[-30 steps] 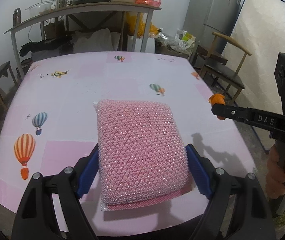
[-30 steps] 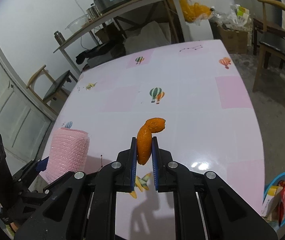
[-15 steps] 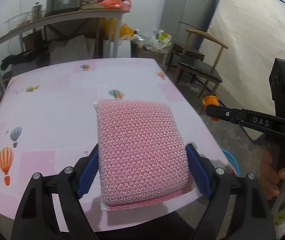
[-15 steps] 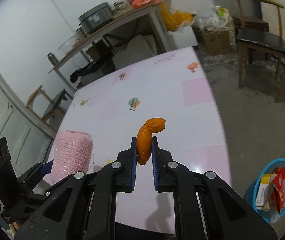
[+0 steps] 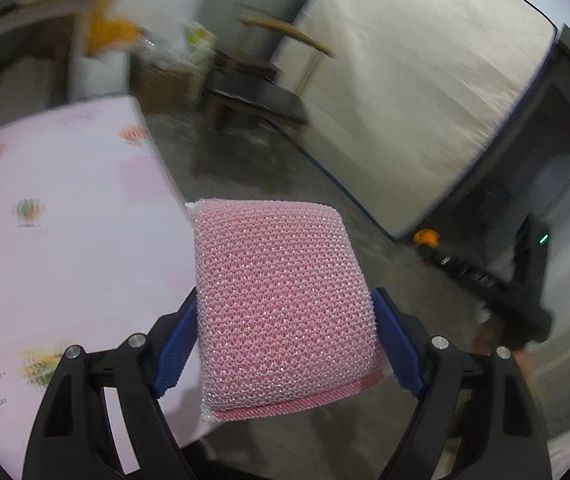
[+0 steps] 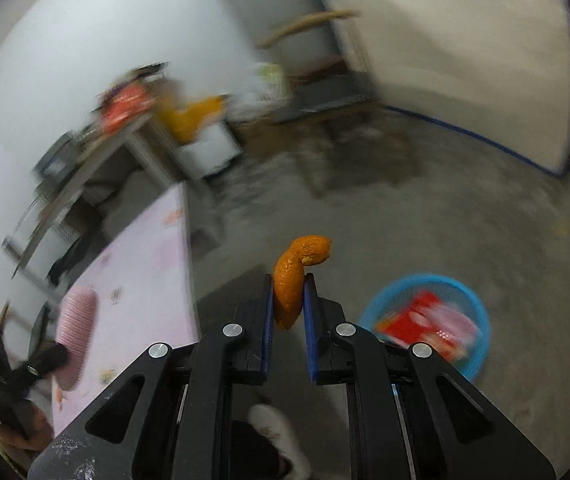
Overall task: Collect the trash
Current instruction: 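Carry the sponge with the left tool while the right tool carries the peel to the wastebasket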
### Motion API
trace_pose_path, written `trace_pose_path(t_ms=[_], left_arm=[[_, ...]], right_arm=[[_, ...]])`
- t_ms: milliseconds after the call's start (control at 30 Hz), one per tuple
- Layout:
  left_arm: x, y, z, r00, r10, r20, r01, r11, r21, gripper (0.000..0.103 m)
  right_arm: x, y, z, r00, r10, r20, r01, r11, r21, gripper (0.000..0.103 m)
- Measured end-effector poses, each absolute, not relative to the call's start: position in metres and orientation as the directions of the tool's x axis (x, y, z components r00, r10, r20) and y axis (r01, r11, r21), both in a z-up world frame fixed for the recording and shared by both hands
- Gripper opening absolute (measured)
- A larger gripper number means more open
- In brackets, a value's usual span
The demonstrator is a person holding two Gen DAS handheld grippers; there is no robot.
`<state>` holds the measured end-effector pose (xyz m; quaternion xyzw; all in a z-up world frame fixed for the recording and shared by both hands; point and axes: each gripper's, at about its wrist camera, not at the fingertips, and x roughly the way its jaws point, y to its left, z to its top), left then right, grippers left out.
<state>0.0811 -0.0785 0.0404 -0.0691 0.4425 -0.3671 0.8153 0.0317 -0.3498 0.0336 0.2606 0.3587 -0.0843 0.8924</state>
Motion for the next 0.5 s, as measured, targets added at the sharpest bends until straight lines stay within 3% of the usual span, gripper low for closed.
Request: trace_pose_path(t_ms=[200, 500], left_arm=[[0.101, -0.178, -0.002, 0.120, -0.660, -0.741, 0.534, 0.672, -0.513, 0.081], [0.126, -0.307, -0.078, -0.068, -0.553, -0.830, 0.537, 0.681, -0.498, 0.081]], right_arm=[[-0.003, -0.400, -0.036, 0.619, 0.007, -0.786, 0.528, 0.737, 0.422, 0.012], [0.009, -0.441, -0.115, 0.536, 0.109, -0.838, 0.622, 0.620, 0.478, 0.013]])
